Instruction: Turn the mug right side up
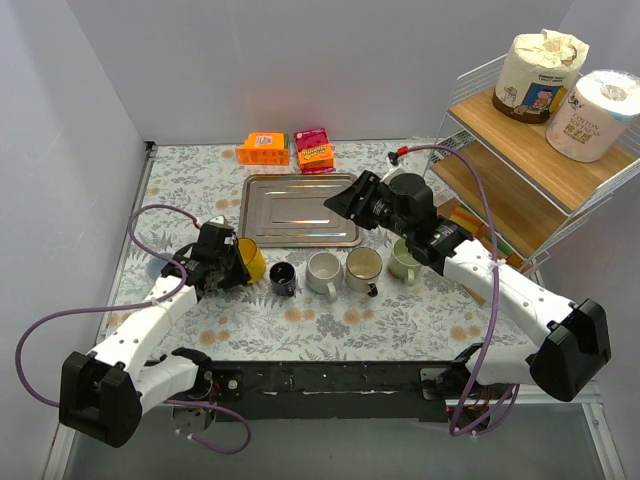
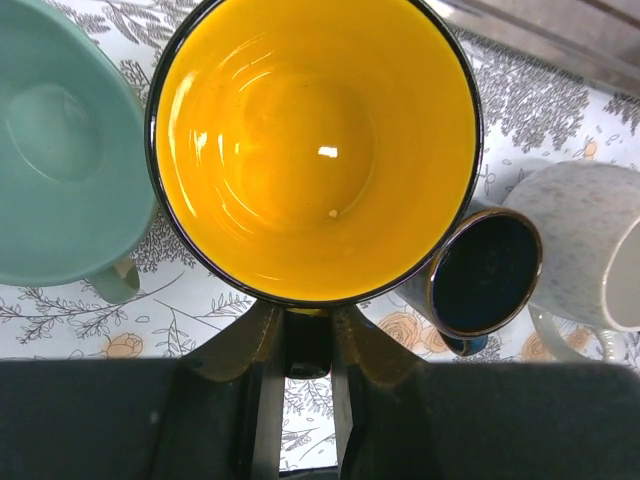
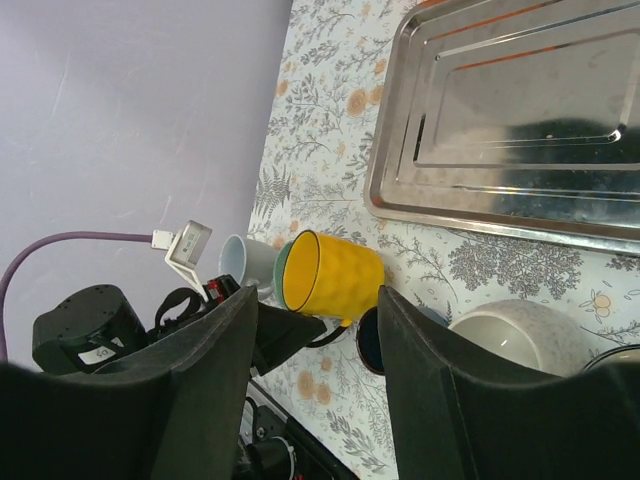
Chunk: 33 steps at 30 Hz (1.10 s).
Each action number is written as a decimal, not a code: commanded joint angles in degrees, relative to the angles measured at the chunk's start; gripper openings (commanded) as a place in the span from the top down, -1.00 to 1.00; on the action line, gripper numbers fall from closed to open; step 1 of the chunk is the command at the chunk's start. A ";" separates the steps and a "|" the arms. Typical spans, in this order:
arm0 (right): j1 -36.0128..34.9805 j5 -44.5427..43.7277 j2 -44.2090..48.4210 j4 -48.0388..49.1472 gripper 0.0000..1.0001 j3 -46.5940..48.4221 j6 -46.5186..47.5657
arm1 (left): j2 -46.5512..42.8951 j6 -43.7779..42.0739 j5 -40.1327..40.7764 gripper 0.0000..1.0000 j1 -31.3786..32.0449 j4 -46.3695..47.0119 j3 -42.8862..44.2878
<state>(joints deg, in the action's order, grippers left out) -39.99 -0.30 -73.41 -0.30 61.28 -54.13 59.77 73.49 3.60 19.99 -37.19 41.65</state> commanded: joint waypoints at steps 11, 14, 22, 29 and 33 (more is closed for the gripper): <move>1.31 -1.20 3.80 -1.01 -0.18 -2.13 0.60 | 3.95 2.70 1.32 0.89 3.30 3.53 -1.57; 1.58 -0.94 3.71 -2.16 -0.18 -1.60 0.43 | 4.83 4.99 3.17 0.59 4.27 1.07 -0.78; 2.54 -0.94 4.85 -2.43 -0.20 -2.65 -0.28 | 1.50 10.17 6.51 0.03 5.15 -3.85 0.36; 3.42 -2.77 5.73 -6.11 -0.33 -0.72 4.10 | -3.69 9.65 3.35 -0.96 5.32 -7.02 11.33; 5.00 -7.06 8.54 -8.39 -0.59 -1.24 13.42 | -2.21 7.90 7.38 -0.96 5.32 -10.44 22.05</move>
<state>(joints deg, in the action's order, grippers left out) -36.36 -1.89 -69.06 -6.83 59.02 -50.26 58.22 83.09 7.60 24.97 -44.86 54.17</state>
